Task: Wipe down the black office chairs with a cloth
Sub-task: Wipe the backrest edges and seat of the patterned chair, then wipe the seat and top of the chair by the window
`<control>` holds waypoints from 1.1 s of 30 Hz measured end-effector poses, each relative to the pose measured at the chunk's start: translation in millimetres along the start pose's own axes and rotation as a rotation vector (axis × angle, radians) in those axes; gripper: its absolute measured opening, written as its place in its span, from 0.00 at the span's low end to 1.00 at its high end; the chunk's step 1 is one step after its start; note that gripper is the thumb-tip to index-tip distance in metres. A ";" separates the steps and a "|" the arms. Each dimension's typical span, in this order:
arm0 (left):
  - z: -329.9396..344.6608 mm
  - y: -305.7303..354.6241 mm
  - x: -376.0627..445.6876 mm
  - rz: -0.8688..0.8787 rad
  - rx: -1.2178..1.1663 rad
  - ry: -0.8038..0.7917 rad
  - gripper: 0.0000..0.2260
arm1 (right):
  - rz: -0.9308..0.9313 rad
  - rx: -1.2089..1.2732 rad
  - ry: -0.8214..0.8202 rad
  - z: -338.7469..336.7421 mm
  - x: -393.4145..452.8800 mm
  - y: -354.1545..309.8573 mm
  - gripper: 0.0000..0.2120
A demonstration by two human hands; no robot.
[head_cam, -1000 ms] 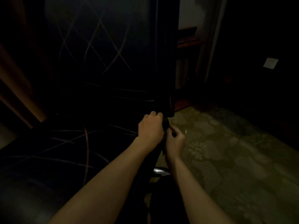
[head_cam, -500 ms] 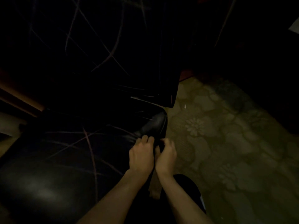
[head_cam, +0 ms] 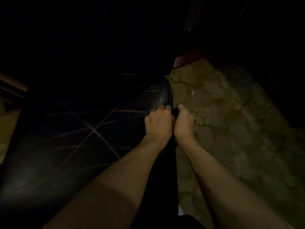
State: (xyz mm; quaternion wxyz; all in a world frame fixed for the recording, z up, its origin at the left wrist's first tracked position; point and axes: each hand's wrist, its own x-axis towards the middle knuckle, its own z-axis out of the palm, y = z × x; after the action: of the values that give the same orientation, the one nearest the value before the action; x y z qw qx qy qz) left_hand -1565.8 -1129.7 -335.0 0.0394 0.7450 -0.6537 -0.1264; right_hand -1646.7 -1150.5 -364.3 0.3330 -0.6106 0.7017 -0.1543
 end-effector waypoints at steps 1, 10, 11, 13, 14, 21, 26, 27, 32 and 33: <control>-3.7 -2.8 -1.3 0.006 -0.022 0.022 0.08 | -0.004 -0.011 -0.003 -2.2 0.0 -3.1 0.11; -39.3 -49.1 -74.9 -0.076 -0.440 0.191 0.09 | -0.326 -0.124 0.062 -25.5 -79.9 -30.8 0.09; -42.5 -61.2 -89.3 -0.113 -0.492 0.210 0.08 | -0.369 -0.092 0.039 -23.5 -92.0 -38.2 0.10; -48.6 -85.9 -120.4 -0.186 -0.697 0.211 0.07 | -0.430 0.027 -0.044 -18.3 -117.2 -51.6 0.10; -53.7 -96.2 -138.0 -0.230 -0.825 0.188 0.05 | -0.451 0.079 -0.091 -14.7 -130.2 -55.6 0.11; -58.5 -143.2 -236.2 -0.454 -1.230 0.124 0.02 | -0.435 0.178 -0.379 13.4 -205.5 -53.4 0.13; -36.0 -167.0 -259.0 -0.542 -0.881 0.323 0.05 | -0.539 0.035 -0.359 48.5 -223.4 -55.2 0.14; -32.4 -168.9 -260.2 -0.567 -0.791 0.359 0.05 | -0.562 0.006 -0.335 55.2 -226.9 -55.5 0.14; -19.1 -180.7 -266.6 -0.638 -0.291 0.364 0.13 | -0.704 -0.323 -0.149 82.0 -235.5 -50.7 0.13; -17.4 -184.7 -267.5 -0.648 -0.242 0.353 0.16 | -0.727 -0.381 -0.114 84.3 -234.3 -47.7 0.14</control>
State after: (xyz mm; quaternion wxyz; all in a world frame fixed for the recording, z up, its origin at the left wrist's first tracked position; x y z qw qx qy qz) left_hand -1413.8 -842.1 -322.9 0.1969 0.9131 -0.3482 -0.0784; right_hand -1547.9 -919.5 -330.8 0.1762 -0.8769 0.4369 -0.0953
